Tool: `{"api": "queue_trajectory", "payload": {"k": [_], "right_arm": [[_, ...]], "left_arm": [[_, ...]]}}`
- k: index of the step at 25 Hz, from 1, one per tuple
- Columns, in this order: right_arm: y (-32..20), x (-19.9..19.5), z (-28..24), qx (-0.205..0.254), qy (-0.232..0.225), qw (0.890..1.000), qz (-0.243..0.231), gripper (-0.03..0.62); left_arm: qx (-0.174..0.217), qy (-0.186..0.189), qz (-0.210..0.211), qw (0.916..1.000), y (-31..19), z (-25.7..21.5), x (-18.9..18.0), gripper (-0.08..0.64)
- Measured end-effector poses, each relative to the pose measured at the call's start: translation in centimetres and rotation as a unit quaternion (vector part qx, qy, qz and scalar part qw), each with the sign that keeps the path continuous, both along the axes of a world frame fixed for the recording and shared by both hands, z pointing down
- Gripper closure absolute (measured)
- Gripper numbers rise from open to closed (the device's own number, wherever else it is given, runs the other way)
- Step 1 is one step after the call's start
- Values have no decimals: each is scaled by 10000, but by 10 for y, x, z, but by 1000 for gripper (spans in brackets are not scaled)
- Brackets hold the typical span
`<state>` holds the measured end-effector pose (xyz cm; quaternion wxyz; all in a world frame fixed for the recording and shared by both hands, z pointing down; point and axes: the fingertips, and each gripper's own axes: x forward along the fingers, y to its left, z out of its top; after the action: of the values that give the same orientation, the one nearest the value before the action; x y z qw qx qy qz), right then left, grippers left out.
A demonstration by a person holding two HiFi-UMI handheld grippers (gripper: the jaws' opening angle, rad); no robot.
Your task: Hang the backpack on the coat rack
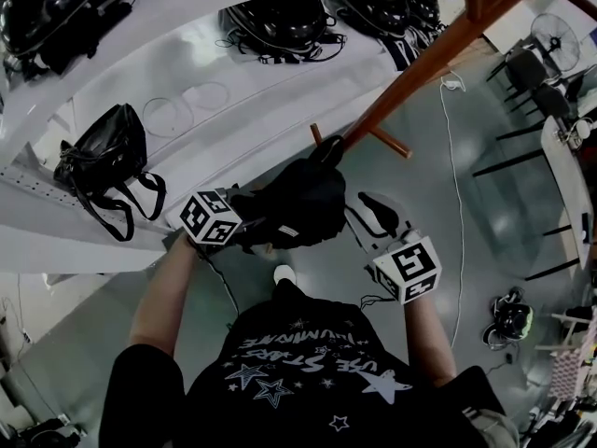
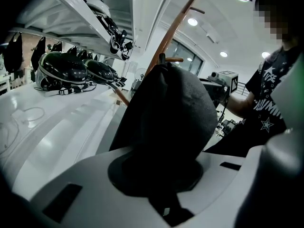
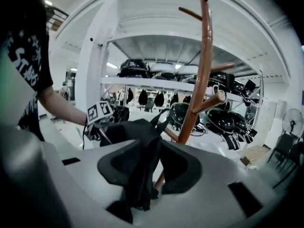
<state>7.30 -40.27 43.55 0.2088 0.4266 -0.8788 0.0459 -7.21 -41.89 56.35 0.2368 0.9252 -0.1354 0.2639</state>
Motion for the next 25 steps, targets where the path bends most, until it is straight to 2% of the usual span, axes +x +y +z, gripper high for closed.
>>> {"api": "queue_trajectory", "payload": {"k": [2,7,10,12,15,17,25], "right_arm": [[-19,-3,-9,89,-301,9991,284,472],[-63,-13,0,-40,-267,9963,810,477],[-79,-18,4,-245,-471,9949,857,479],[-85,-20,6,-309,-505,9946,849,518],[-87,-26,2,-234,-529,9954,768,564],[-86,-32,-4,-120,-550,9961,682,572],[-92,-39,-5,30,-88,9968,796,574]], "left_arm": [[1,-14,-1,10000,1,-1,-1,492],[-33,-69,-19,10000,3,2,-6,492],[-35,-112,0,9999,3,2,-8,492],[-37,-129,14,9999,4,2,-9,492],[-43,-114,9,9999,4,1,-10,492],[-55,-71,2,10000,4,-1,-12,492],[-276,49,164,9995,3,-3,-17,492]]}}
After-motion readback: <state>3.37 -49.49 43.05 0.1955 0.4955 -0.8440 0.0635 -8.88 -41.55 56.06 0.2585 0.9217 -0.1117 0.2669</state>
